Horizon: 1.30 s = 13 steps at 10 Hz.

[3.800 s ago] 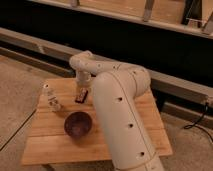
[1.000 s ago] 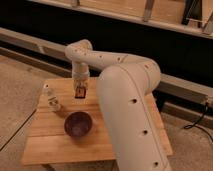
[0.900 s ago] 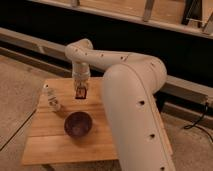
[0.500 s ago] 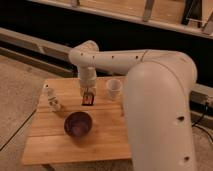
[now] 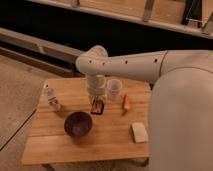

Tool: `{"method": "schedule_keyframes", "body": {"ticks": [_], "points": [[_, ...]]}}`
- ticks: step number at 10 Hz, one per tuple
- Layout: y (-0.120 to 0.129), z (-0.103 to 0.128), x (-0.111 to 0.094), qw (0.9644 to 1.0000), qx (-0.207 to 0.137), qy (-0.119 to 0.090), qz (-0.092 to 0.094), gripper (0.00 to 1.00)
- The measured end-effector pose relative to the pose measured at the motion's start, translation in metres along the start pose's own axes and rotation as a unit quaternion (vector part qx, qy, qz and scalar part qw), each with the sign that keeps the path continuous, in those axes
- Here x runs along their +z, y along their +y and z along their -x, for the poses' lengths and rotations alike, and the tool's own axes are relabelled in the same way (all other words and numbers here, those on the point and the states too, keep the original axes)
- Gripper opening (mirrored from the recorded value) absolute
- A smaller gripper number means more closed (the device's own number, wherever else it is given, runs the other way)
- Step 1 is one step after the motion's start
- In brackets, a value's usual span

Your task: Place the eraser on the white sponge

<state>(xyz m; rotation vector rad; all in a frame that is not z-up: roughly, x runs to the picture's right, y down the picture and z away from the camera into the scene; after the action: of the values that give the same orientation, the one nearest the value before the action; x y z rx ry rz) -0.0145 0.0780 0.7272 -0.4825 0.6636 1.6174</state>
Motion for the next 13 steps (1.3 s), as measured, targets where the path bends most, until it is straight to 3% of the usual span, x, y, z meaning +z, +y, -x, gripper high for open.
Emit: {"method": "schedule_keyframes", "body": {"ticks": [4,9,13], "points": [[-0.039,-0.021,0.012,0.9983,0.057,0.010,-0.010,0.00],[-0.071,-0.036,0.040,0.9935,0.113,0.008,0.013,0.00],[-0.097,-0.061,0.059,0.9887,0.149,0.009,0.016,0.00]]}}
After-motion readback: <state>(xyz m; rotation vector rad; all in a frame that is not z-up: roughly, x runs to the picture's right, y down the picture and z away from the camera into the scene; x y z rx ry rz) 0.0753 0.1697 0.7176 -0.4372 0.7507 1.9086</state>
